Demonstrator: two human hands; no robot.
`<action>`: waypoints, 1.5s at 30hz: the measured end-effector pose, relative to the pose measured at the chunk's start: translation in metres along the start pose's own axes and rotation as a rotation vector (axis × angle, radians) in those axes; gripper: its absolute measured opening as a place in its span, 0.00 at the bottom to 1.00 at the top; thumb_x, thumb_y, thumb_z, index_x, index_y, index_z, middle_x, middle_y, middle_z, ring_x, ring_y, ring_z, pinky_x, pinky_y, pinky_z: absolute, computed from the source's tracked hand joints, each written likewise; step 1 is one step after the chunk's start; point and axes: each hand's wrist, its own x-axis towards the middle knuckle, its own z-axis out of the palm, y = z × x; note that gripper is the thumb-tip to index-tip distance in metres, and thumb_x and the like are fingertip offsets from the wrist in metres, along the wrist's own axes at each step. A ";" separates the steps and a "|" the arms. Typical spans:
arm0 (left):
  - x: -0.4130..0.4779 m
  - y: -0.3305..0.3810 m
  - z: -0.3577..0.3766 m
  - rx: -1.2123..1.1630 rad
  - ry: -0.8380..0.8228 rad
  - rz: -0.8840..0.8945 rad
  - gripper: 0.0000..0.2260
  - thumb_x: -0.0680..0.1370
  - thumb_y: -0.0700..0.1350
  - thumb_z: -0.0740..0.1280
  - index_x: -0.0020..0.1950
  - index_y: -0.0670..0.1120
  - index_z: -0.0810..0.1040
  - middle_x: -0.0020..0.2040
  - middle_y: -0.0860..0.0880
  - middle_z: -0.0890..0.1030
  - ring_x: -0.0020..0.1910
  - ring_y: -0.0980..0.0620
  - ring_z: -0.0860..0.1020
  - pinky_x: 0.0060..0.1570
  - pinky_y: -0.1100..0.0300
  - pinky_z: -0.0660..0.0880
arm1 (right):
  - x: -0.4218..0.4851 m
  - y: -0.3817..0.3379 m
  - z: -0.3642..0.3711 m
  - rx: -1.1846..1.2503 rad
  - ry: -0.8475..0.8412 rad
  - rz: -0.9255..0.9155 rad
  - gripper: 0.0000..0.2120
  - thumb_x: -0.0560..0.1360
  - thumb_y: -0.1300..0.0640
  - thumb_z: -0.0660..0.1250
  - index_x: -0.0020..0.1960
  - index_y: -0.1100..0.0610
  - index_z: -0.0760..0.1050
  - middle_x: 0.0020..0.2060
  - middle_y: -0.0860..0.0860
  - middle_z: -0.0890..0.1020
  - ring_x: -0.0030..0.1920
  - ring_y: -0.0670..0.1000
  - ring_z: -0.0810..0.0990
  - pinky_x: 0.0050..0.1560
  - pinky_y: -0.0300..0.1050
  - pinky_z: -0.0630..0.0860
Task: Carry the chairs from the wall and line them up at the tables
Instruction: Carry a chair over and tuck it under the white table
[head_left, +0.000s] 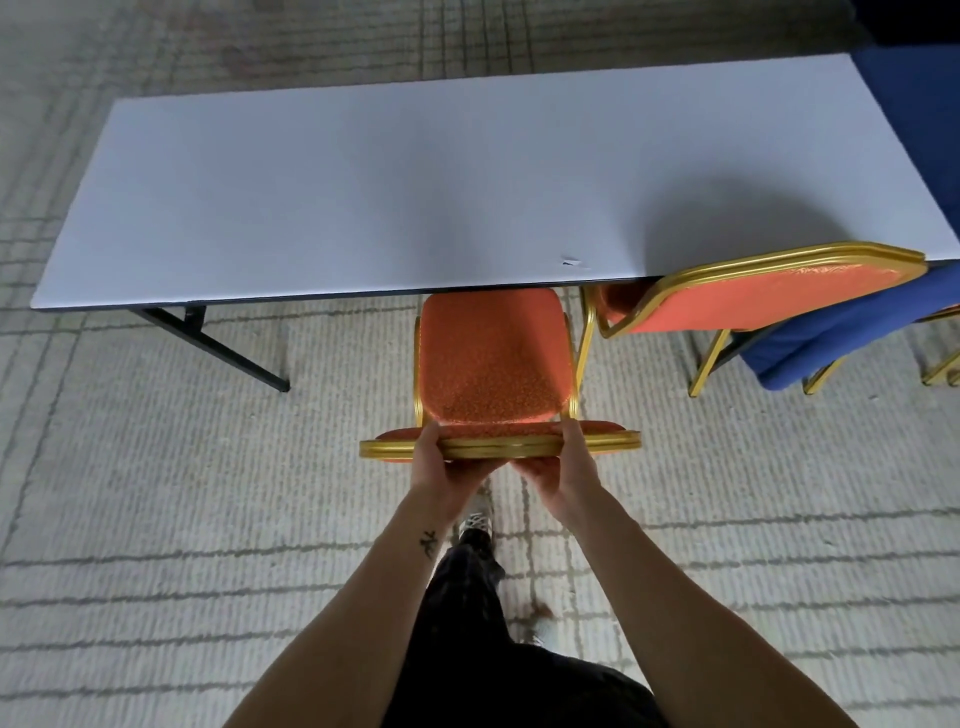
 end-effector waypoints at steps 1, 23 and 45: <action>0.006 0.004 0.003 -0.005 -0.011 0.001 0.23 0.82 0.49 0.61 0.71 0.34 0.71 0.63 0.28 0.77 0.62 0.27 0.77 0.59 0.27 0.74 | 0.004 -0.003 0.004 0.001 -0.004 -0.006 0.16 0.82 0.53 0.65 0.64 0.63 0.74 0.59 0.66 0.81 0.63 0.64 0.81 0.64 0.63 0.77; 0.104 0.088 0.128 -0.076 -0.065 -0.001 0.18 0.78 0.39 0.61 0.67 0.34 0.71 0.64 0.29 0.76 0.63 0.28 0.76 0.63 0.26 0.71 | 0.112 -0.104 0.104 -0.085 -0.027 -0.021 0.08 0.81 0.57 0.63 0.55 0.62 0.72 0.47 0.61 0.79 0.50 0.61 0.82 0.63 0.62 0.79; 0.167 0.103 0.178 -0.065 -0.038 -0.038 0.21 0.77 0.41 0.66 0.68 0.35 0.72 0.65 0.31 0.78 0.62 0.28 0.77 0.62 0.29 0.74 | 0.171 -0.162 0.131 -0.056 -0.032 -0.047 0.13 0.78 0.60 0.64 0.61 0.63 0.73 0.50 0.62 0.80 0.52 0.64 0.83 0.54 0.61 0.83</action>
